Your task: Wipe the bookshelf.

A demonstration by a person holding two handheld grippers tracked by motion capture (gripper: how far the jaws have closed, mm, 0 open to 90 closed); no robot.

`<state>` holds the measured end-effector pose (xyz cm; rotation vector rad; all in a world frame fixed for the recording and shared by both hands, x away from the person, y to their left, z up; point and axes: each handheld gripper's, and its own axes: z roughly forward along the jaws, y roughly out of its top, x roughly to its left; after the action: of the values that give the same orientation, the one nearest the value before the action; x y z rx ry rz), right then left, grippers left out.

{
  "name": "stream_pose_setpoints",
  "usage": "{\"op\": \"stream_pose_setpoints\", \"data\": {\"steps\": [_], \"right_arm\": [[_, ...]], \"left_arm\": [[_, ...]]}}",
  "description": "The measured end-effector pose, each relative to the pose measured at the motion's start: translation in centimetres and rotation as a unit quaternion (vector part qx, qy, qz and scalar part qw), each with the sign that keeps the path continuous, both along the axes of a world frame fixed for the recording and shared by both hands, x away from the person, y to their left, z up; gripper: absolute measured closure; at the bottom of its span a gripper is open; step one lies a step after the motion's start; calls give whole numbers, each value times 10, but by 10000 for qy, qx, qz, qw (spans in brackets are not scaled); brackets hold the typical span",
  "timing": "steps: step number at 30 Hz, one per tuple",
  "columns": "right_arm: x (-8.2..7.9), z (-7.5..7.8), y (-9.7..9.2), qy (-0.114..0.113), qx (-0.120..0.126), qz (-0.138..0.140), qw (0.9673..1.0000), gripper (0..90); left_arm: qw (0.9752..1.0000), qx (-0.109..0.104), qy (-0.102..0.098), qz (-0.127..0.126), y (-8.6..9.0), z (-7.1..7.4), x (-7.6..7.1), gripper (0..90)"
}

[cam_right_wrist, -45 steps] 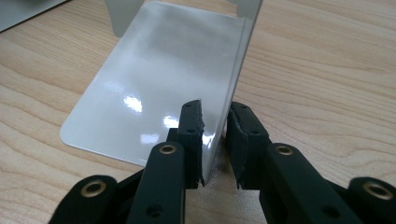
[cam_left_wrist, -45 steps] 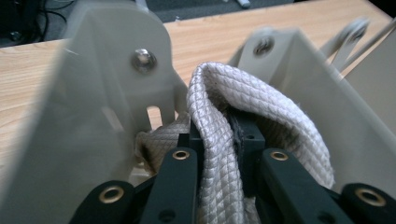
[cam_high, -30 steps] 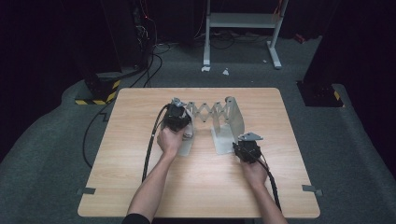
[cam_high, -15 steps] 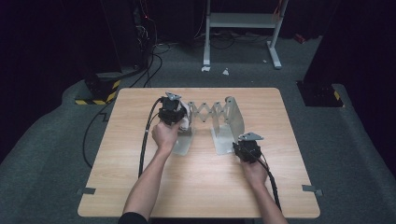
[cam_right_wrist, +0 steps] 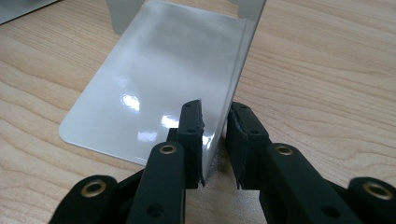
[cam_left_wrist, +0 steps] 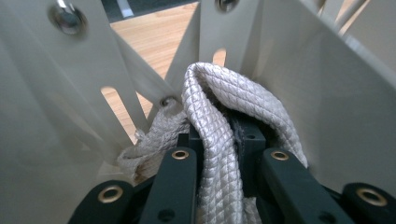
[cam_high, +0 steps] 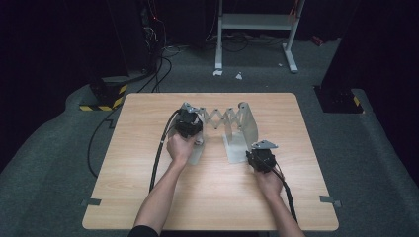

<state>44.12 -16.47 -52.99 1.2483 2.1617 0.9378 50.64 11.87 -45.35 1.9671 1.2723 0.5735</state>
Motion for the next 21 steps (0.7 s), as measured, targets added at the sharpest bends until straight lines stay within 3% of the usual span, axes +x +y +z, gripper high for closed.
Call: {"op": "stream_pose_setpoints", "data": {"steps": [7,9,14,21], "right_arm": [[0,0,0,2,-3,-5,10000,760],[0,0,0,2,3,3,10000,761],[0,0,0,25,27,2,10000,760],[0,0,-1,28,34,6,10000,761]], "left_arm": [[9999,86,136,-49,-2,-12,3,804],[9995,209,223,-54,-3,-20,4,804],[9988,169,466,-37,-3,-42,6,804],[9983,238,522,-101,-8,-53,2,803]]}}
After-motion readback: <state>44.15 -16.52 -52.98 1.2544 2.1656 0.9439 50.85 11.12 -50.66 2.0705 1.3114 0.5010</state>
